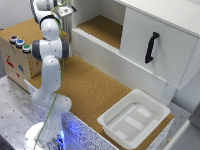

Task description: Place the pink block on the table

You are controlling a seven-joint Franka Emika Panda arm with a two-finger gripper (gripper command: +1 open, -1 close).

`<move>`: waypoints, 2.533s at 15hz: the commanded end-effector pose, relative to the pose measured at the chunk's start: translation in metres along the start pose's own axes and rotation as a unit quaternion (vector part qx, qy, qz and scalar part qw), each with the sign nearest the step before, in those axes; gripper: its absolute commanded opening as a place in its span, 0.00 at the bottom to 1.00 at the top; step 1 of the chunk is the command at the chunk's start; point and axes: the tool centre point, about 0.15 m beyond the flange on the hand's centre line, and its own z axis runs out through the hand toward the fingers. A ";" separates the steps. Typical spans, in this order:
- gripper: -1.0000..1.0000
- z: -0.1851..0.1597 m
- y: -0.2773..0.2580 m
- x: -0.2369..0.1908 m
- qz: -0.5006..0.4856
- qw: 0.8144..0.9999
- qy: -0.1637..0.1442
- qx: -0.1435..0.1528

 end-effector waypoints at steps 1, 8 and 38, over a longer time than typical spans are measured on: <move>1.00 0.022 0.035 0.019 -0.013 0.999 -0.006 0.044; 1.00 0.036 0.044 0.019 -0.021 0.998 -0.011 0.062; 0.00 -0.007 -0.011 -0.157 0.356 0.925 0.115 0.071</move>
